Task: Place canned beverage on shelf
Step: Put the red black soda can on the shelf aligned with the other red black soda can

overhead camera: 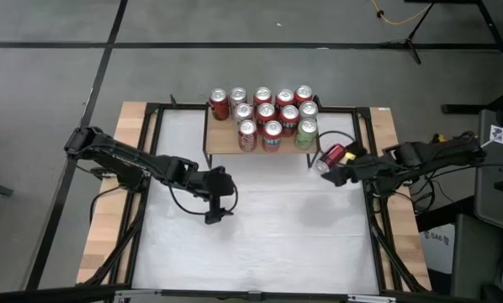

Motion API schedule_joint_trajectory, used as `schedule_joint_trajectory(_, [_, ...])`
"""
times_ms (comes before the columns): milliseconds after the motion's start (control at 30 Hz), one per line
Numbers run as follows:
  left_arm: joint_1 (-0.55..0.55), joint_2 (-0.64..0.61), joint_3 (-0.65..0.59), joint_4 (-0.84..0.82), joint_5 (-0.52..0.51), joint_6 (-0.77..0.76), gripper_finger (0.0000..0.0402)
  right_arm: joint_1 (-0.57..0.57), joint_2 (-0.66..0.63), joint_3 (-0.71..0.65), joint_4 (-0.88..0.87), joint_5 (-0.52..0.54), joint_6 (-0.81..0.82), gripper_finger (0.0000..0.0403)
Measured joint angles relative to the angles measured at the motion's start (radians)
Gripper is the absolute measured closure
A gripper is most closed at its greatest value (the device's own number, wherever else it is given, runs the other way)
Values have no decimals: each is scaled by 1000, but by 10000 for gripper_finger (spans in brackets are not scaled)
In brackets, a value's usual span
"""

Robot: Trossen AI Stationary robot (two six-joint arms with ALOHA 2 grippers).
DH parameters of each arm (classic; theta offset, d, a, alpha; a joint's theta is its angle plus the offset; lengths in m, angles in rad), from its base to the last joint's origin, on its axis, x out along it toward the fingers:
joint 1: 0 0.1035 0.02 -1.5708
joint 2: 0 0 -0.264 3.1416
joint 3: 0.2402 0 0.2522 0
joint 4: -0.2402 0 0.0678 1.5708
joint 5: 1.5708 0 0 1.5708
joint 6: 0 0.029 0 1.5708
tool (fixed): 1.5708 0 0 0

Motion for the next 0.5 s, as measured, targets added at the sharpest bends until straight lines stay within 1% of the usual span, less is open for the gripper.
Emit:
schedule_joint_trajectory(100, [-16,2,-2,7,0,2,31,0,-28,0,-98,63,106,42])
schedule_joint_trajectory(200, [-27,3,-2,9,-8,16,31,0,-35,0,-180,162,200,42])
schedule_joint_trajectory(300, [-43,3,-2,10,-51,31,31,0,-42,0,-243,245,268,42])
schedule_joint_trajectory(400, [-58,3,-2,10,-99,31,31,0,-43,0,-254,298,297,42])
schedule_joint_trajectory(500, [-73,3,-2,9,-110,31,31,0,-42,0,-237,308,297,42])
